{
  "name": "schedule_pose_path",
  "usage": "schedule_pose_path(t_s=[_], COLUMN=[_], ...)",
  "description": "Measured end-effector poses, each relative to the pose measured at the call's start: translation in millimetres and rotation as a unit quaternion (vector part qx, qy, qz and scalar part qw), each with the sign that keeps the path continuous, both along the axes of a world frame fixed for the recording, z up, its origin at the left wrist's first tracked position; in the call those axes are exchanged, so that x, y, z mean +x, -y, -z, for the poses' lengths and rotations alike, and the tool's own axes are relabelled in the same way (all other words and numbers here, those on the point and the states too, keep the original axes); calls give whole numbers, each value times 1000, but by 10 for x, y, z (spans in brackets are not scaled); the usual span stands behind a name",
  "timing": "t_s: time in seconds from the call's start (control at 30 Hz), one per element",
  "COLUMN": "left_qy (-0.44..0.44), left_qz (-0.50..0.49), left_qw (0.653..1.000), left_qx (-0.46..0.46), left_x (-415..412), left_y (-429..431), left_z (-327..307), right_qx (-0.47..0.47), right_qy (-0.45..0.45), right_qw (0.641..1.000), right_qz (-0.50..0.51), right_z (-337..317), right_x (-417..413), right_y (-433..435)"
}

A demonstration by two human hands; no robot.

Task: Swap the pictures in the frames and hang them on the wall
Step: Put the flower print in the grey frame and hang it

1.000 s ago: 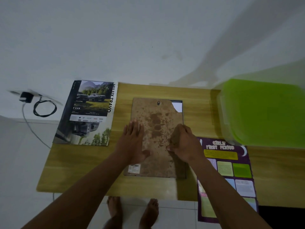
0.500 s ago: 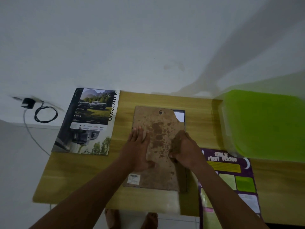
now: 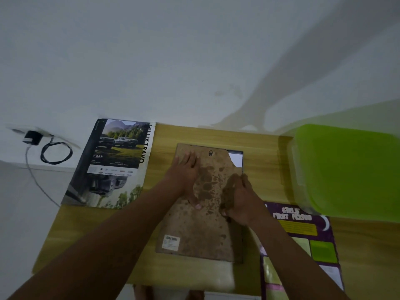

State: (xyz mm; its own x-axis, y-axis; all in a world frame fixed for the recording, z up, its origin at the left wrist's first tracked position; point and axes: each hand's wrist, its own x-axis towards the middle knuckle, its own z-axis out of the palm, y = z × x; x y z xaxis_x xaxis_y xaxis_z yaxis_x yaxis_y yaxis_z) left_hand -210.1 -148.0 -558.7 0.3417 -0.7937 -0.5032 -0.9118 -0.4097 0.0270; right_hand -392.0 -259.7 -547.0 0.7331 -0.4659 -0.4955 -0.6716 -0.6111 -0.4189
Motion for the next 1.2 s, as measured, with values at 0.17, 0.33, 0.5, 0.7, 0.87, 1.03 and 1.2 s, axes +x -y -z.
schedule_pose_path(t_s=[0.17,0.33,0.5,0.7,0.87,1.03,1.2], left_qy=[17,2,9,22,26,-4,-3], left_qz=[16,17,11,20,29,-19,-106], left_qw=[999,1000,1000,999,999,1000,993], left_qx=[-21,-20,19,16,-29,-15,-61], left_x=[22,177,201,135,-100,-360,-474], left_y=[-53,-125,-137,-175,-395,-750,-829], left_z=[-4,5,74,11,-38,45,18], right_qx=[-6,-28,-47,-93,-138,-83,-87], right_qy=[-14,-23,-34,-45,5,21,29], right_qw=[998,995,993,989,988,996,995], right_qz=[-59,-96,-104,-109,-72,-40,30], right_z=[69,158,218,126,74,85,12], right_x=[239,241,239,262,134,-94,-190], right_y=[171,167,164,120,-1,-163,-300])
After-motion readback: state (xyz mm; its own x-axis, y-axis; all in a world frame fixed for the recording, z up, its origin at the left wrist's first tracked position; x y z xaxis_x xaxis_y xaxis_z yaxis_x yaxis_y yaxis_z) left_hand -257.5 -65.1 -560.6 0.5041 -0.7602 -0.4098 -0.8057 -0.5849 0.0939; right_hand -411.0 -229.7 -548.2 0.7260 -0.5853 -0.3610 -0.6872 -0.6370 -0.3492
